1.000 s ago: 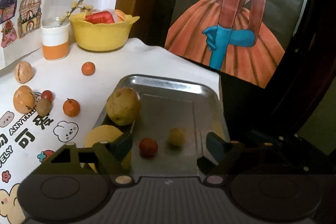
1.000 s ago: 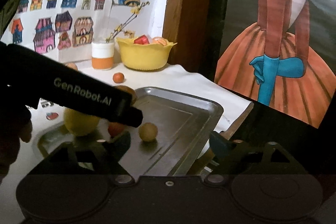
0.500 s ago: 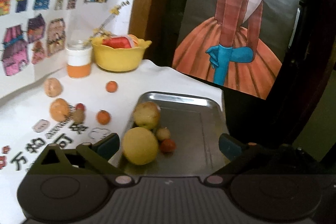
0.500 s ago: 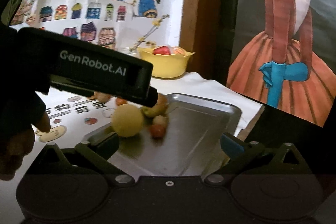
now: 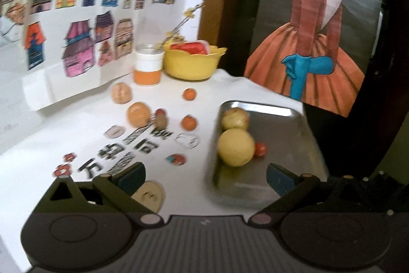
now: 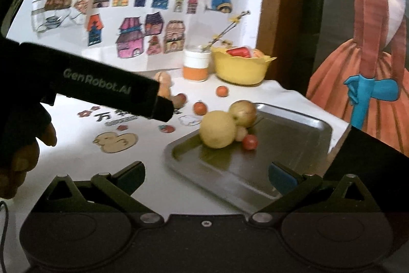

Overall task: Organize fruits
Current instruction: 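Withdraw both open tools from the tray, then move both open tools toward the remaining small fruits on the paper, then close the left tool on the orange round fruit while the right tool closes on a small tangerine, then carry the orange fruit in the left tool while the right tool carries the tangerine to the tray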

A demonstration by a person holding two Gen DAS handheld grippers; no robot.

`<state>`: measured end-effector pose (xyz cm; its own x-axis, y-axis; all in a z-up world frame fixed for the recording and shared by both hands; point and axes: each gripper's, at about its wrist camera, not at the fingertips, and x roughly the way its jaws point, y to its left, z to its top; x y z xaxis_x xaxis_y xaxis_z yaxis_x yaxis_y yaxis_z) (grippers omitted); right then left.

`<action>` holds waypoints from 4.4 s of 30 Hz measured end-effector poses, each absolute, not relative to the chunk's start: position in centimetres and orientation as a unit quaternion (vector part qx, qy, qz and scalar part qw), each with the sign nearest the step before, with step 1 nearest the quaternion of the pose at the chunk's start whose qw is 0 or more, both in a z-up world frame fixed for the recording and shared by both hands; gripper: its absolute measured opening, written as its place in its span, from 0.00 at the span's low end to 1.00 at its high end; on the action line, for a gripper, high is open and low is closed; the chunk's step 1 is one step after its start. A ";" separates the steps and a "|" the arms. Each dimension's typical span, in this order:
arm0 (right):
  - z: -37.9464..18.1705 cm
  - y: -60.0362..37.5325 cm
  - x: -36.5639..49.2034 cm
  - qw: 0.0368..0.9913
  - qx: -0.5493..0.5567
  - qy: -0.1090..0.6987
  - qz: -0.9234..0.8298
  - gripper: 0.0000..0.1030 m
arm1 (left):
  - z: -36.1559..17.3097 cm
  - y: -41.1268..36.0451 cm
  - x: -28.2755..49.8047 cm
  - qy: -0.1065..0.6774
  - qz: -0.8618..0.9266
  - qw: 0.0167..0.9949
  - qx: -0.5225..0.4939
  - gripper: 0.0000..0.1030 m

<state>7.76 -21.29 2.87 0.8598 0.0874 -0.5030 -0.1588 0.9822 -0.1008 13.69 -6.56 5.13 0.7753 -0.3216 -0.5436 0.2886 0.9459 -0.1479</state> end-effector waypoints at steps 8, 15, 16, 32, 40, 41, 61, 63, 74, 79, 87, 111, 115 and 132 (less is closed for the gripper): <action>2.8 -18.3 7.5 0.955 -0.083 0.268 0.099 0.99 | 4.3 -2.9 12.8 0.302 -0.133 0.944 -0.024 0.99; 2.6 -16.0 8.3 0.949 -0.104 0.267 0.131 0.99 | 3.3 -0.3 13.2 0.313 -0.106 0.943 -0.032 0.99; 2.6 -15.8 8.6 0.949 -0.105 0.267 0.134 0.99 | 3.2 0.0 13.4 0.315 -0.102 0.943 -0.033 0.99; 5.2 -15.4 15.8 0.944 -0.170 0.238 0.155 0.99 | 4.0 1.5 19.4 0.339 -0.066 0.937 -0.044 0.99; 5.6 -16.7 21.1 0.938 -0.168 0.260 0.158 0.99 | 5.1 0.5 24.4 0.348 -0.068 0.934 -0.028 0.99; 5.6 -16.9 21.8 0.937 -0.167 0.263 0.157 0.99 | 5.2 0.4 25.0 0.349 -0.068 0.934 -0.026 0.99; 2.6 -18.5 33.7 0.883 -0.200 0.376 0.197 0.99 | 2.1 -1.0 35.1 0.384 -0.081 0.920 -0.024 0.99; 2.3 -18.5 34.4 0.879 -0.192 0.386 0.205 0.99 | 1.7 -1.2 35.5 0.387 -0.085 0.918 -0.027 0.99; 0.6 -18.3 36.3 0.866 -0.176 0.409 0.228 0.75 | 0.1 -1.2 37.0 0.400 -0.109 0.909 -0.045 0.99; 0.3 -18.8 36.7 0.865 -0.167 0.415 0.228 0.61 | 0.0 -1.8 37.1 0.396 -0.126 0.909 -0.034 0.96; 0.0 -19.3 37.1 0.861 -0.140 0.427 0.239 0.41 | -0.1 -2.2 37.6 0.397 -0.135 0.907 -0.035 0.81; 1.6 -22.0 35.3 0.890 -0.092 0.394 0.209 0.30 | 0.6 -2.5 37.0 0.401 -0.126 0.905 -0.072 0.47; 3.0 -23.4 34.6 0.903 -0.076 0.377 0.192 0.30 | 1.6 -3.8 36.7 0.390 -0.133 0.908 -0.072 0.47; 7.8 -33.1 30.7 0.940 -0.073 0.327 0.069 0.30 | 3.6 -13.0 35.4 0.362 -0.200 0.906 -0.089 0.47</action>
<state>30.75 -33.11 7.76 0.7762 0.0821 -0.6252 -0.1773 0.9799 -0.0915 35.42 -13.01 3.58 0.6576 -0.4267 -0.6209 0.2984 0.9043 -0.3054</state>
